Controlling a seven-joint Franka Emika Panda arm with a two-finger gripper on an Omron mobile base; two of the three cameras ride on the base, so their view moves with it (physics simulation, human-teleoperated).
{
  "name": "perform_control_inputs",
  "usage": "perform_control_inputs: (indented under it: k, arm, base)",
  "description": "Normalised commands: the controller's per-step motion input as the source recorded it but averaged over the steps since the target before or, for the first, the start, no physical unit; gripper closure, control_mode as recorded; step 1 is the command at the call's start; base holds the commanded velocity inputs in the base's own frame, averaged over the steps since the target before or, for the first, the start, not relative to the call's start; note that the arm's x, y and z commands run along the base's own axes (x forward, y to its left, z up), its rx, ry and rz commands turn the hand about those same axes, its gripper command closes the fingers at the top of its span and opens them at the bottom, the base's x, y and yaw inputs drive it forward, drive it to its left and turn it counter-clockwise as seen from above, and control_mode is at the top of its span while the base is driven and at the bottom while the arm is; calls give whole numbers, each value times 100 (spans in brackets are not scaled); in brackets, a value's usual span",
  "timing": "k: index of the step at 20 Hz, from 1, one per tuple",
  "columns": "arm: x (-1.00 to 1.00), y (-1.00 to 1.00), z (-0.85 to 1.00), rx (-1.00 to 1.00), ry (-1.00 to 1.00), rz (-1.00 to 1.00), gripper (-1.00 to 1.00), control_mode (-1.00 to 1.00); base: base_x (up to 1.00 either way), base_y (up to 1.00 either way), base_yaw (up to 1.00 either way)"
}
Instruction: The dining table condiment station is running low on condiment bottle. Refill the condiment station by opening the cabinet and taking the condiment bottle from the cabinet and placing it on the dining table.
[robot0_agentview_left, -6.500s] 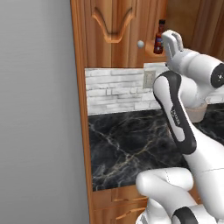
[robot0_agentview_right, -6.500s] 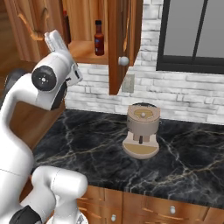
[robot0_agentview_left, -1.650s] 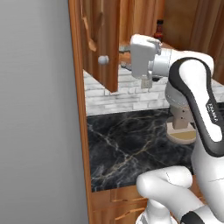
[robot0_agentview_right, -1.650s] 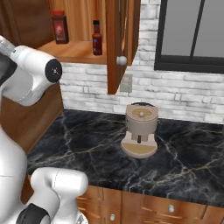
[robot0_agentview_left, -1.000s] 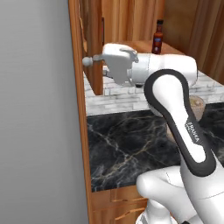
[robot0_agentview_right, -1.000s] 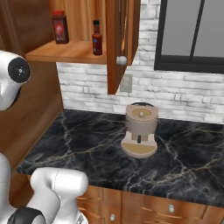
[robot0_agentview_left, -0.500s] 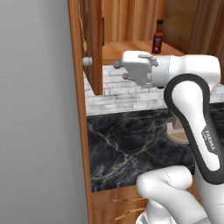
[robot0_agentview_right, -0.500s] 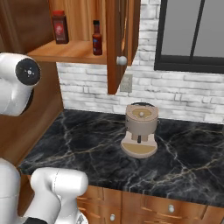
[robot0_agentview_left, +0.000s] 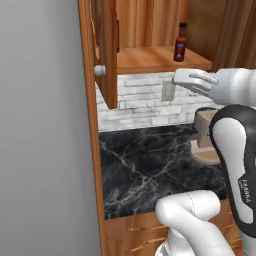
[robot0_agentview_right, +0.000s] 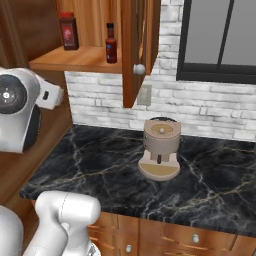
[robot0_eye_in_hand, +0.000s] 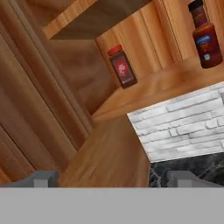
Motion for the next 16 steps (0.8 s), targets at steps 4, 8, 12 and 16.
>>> perform_control_inputs:
  k: [4,8,12,16]
  arm:
    - [-1,-100,0,-33,0,-46,-100,-100]
    - [2,-88,2,-27,-1,-44,-100,-100]
    - [28,-23,9,-18,-10,-28,-100,-100]
    - [54,0,2,-18,-10,-13,-100,-100]
  base:
    - [0,0,0]
    - [0,0,0]
    - [0,0,0]
    - [0,0,0]
